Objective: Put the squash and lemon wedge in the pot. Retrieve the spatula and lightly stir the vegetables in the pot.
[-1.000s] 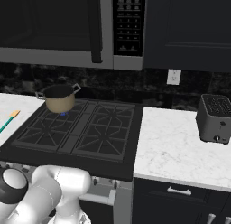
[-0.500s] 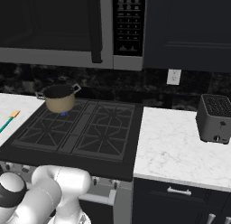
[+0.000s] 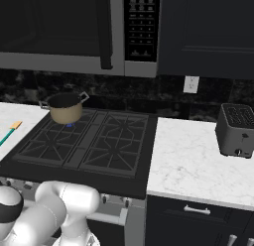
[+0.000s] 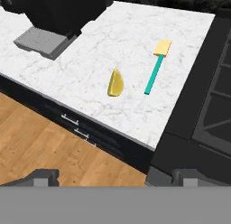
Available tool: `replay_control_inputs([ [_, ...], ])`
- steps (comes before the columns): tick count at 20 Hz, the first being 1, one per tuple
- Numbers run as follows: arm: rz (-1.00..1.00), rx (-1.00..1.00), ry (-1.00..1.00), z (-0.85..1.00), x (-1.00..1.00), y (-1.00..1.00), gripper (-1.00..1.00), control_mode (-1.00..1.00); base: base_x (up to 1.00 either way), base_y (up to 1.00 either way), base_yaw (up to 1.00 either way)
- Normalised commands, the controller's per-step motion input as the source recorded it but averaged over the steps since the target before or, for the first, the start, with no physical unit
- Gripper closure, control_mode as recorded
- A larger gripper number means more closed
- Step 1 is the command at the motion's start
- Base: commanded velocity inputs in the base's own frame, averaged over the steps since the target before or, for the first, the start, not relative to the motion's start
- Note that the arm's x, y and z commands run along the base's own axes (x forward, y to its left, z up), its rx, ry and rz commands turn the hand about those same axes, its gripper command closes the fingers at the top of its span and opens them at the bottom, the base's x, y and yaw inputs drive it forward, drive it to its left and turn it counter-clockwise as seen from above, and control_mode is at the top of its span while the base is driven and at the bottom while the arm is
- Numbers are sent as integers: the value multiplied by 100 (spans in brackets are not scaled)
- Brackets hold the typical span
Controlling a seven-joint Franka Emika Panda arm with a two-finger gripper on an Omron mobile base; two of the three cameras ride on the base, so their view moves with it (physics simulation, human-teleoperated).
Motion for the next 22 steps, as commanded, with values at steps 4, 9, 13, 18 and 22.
replay_control_inputs([
  [4,0,0,6,-1,23,5,-100,-100,0,0,0],
  [9,0,0,5,-30,24,32,-100,-100,0,0,0],
  [13,0,0,5,-39,29,34,-100,-100,0,0,0],
  [18,0,-2,4,-25,33,20,-100,-100,0,0,0],
  [22,0,-3,2,-22,23,23,-100,-100,0,0,0],
])
